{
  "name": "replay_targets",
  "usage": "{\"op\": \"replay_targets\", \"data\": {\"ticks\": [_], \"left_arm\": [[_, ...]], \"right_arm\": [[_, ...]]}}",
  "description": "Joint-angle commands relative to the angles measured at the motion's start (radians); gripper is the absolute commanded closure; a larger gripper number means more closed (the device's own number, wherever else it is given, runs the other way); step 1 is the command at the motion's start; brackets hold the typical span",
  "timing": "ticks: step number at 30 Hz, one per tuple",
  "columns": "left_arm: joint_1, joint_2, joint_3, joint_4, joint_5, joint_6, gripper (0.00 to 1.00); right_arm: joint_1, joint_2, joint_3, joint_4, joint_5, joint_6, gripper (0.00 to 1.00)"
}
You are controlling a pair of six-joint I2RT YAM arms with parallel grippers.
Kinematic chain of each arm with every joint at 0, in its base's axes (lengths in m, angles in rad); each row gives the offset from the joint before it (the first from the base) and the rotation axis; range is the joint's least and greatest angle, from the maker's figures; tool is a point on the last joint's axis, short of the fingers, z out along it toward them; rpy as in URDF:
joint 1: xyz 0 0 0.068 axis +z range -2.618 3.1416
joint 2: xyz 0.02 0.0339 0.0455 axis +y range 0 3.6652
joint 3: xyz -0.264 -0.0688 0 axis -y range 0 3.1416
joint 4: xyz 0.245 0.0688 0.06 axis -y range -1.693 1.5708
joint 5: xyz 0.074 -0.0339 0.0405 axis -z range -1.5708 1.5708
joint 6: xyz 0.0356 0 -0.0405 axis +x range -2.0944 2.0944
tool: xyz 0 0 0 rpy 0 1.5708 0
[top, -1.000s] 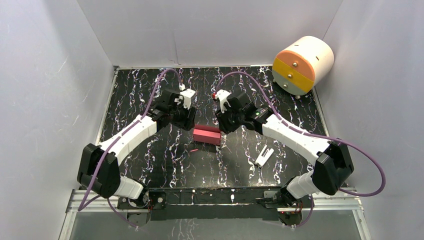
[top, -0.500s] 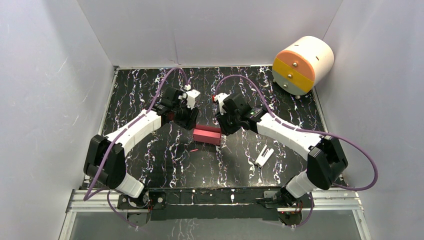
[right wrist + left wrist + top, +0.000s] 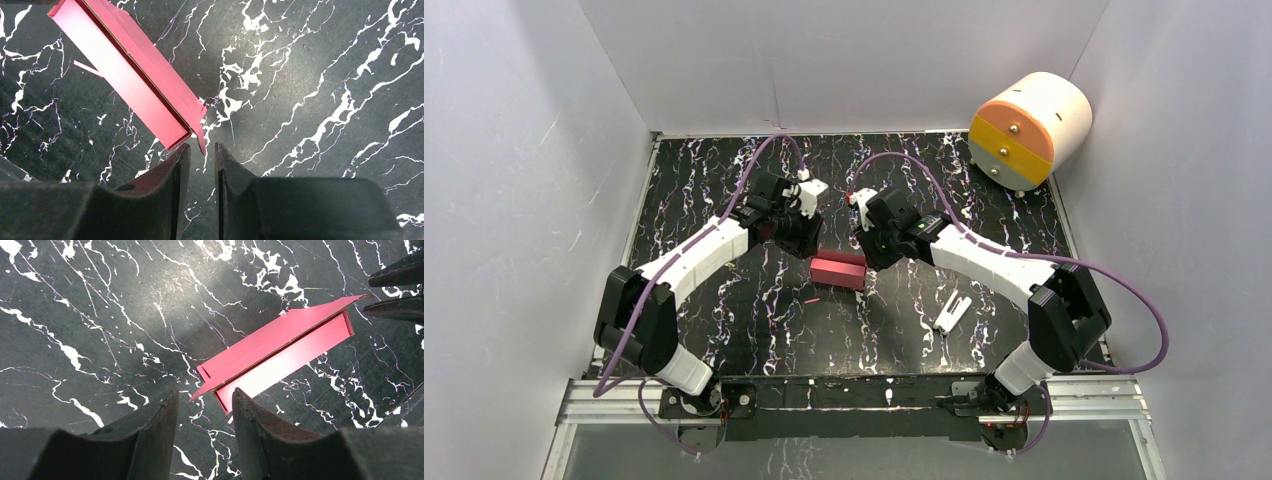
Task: Fold the paper box
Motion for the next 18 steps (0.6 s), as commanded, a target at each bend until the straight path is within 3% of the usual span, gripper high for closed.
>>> {"op": "replay_targets", "data": {"ticks": [1, 18], "left_arm": [[0.005, 0.014, 0.04, -0.034, 0.034, 0.02, 0.59], [0.005, 0.025, 0.054, -0.043, 0.063, 0.018, 0.66]], "right_arm": [[-0.003, 0.004, 0.037, 0.044, -0.002, -0.013, 0.69], [-0.002, 0.015, 0.048, 0.048, -0.012, -0.015, 0.91]]}}
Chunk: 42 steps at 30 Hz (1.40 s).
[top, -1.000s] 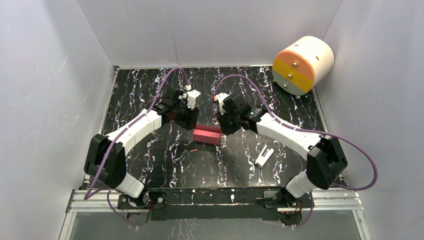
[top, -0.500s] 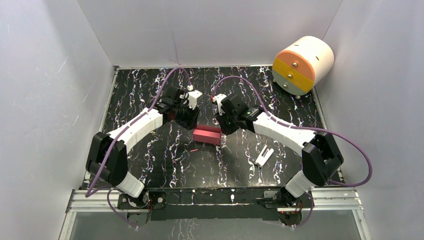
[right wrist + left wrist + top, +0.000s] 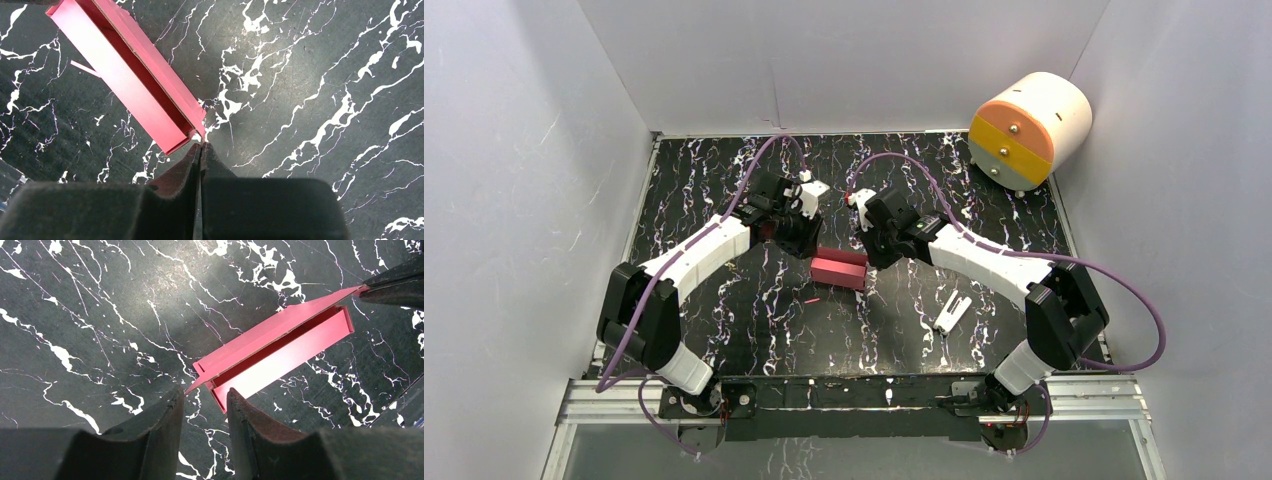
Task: Fold the paper box
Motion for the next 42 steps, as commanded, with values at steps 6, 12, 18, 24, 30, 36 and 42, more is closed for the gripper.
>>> {"op": "replay_targets", "data": {"ticks": [6, 12, 18, 24, 30, 36, 42], "left_arm": [[0.005, 0.001, 0.045, -0.024, 0.04, 0.012, 0.72], [0.005, 0.003, 0.046, -0.024, 0.056, 0.002, 0.83], [0.005, -0.008, 0.041, -0.02, 0.073, -0.038, 0.9], [0.005, -0.013, 0.035, -0.01, 0.064, -0.064, 0.93], [0.003, -0.026, 0.022, -0.004, 0.078, -0.098, 0.97], [0.003, -0.041, -0.003, 0.002, 0.087, -0.14, 1.0], [0.003, -0.088, -0.021, 0.007, -0.02, -0.191, 0.87]], "right_arm": [[-0.003, 0.003, 0.049, 0.032, -0.009, -0.008, 0.94], [-0.002, 0.006, 0.054, 0.026, -0.008, -0.006, 0.94], [-0.001, 0.011, 0.077, 0.002, -0.042, 0.04, 0.94], [0.006, 0.023, 0.085, -0.015, -0.043, 0.065, 0.95], [0.009, 0.041, 0.105, -0.037, -0.041, 0.149, 0.94], [0.009, 0.069, 0.112, -0.035, -0.041, 0.23, 0.96], [0.008, 0.077, 0.124, -0.038, -0.045, 0.198, 0.97]]}}
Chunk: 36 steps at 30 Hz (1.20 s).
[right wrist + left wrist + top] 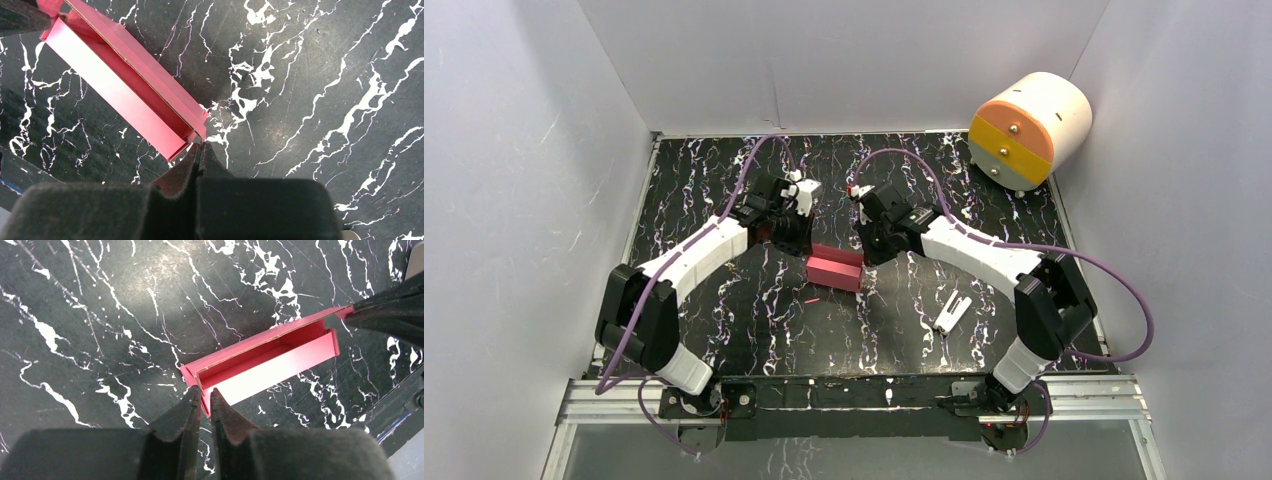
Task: Fold the paper box
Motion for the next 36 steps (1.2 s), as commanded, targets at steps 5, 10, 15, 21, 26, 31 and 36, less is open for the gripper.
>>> {"op": "replay_targets", "data": {"ticks": [5, 10, 15, 21, 26, 31, 36], "left_arm": [[-0.01, -0.182, -0.051, 0.044, -0.176, -0.171, 0.72], [-0.01, -0.319, -0.144, 0.098, -0.207, -0.275, 0.67], [-0.009, -0.441, -0.257, 0.122, -0.236, -0.356, 0.66], [-0.008, -0.552, -0.334, 0.117, -0.306, -0.357, 0.64], [-0.008, -0.607, -0.342, 0.102, -0.389, -0.317, 0.58], [-0.009, -0.66, -0.344, 0.119, -0.519, -0.249, 0.53], [-0.008, -0.704, -0.383, 0.205, -0.688, -0.158, 0.47]], "right_arm": [[0.01, -0.006, 0.034, 0.033, -0.063, -0.059, 0.88], [0.011, -0.042, 0.035, 0.051, -0.076, -0.139, 0.6], [0.011, -0.053, 0.075, 0.057, -0.127, -0.261, 0.23], [0.01, 0.004, 0.142, 0.048, -0.253, -0.428, 0.01], [0.033, 0.056, 0.215, 0.036, -0.309, -0.518, 0.01], [0.067, 0.117, 0.269, 0.017, -0.289, -0.582, 0.01], [0.093, 0.189, 0.309, -0.024, -0.254, -0.607, 0.01]]}}
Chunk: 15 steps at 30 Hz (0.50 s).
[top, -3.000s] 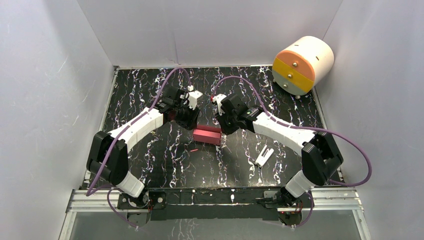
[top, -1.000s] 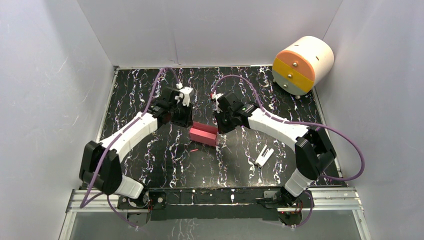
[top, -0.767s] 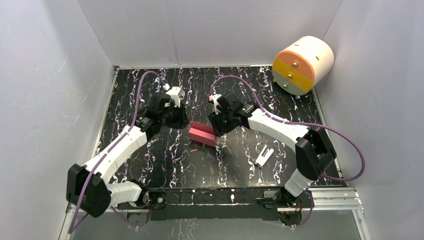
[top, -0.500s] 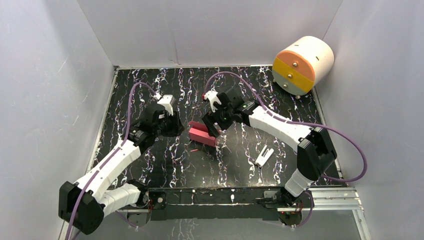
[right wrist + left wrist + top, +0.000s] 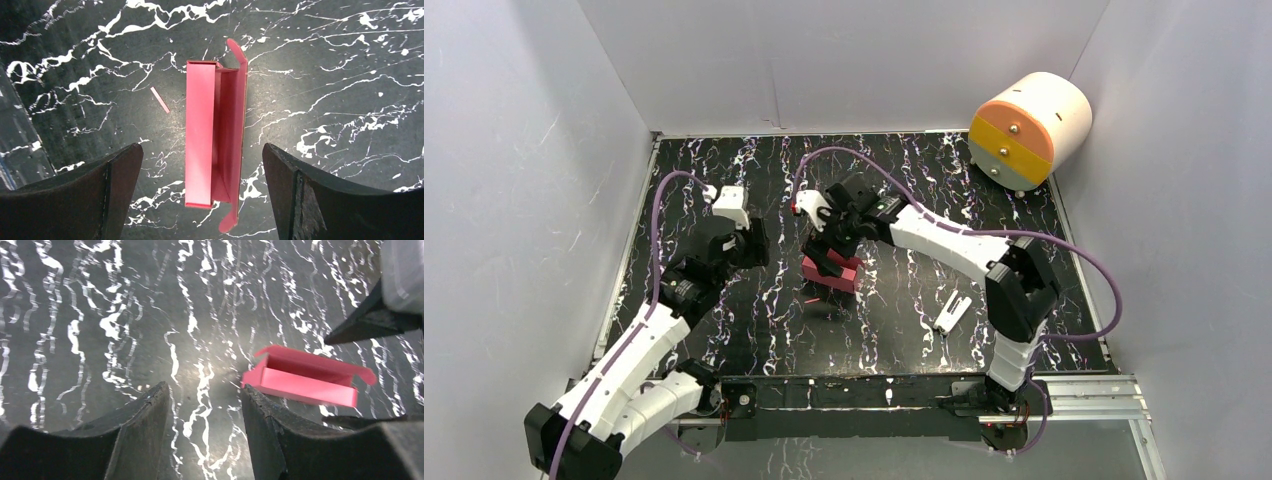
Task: Fold the paper box
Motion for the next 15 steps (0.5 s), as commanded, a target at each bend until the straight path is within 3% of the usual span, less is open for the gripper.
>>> {"op": "replay_targets", "data": {"ticks": [1, 10, 12, 15], "left_arm": [[-0.002, -0.049, -0.05, 0.101, -0.207, 0.111, 0.46], [0.008, -0.095, -0.132, 0.162, -0.274, 0.14, 0.45], [0.013, -0.107, -0.138, 0.168, -0.287, 0.145, 0.44], [0.027, -0.117, -0.136, 0.169, -0.301, 0.14, 0.44]], "right_arm": [[0.022, 0.051, 0.066, -0.038, 0.038, -0.063, 0.01], [0.066, 0.133, 0.088, -0.062, 0.152, -0.117, 0.02], [0.069, 0.14, 0.085, -0.061, 0.161, -0.135, 0.08], [0.076, 0.155, 0.094, -0.075, 0.158, -0.167, 0.25]]}}
